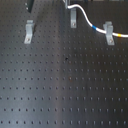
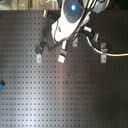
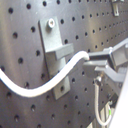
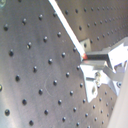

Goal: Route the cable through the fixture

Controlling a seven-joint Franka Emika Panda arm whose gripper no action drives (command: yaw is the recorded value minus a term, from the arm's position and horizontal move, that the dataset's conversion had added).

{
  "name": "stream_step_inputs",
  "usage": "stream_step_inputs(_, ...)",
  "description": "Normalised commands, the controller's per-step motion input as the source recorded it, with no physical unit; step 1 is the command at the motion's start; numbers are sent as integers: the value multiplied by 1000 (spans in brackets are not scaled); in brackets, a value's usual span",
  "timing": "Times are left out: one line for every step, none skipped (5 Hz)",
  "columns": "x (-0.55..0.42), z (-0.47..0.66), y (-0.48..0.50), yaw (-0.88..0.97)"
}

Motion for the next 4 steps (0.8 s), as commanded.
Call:
stream_step_inputs(1, 169, 2, 880)
stream_step_inputs(-41, 202, -11, 940)
stream_step_inputs(-78, 284, -14, 751)
stream_step_inputs(-25, 136, -2, 286)
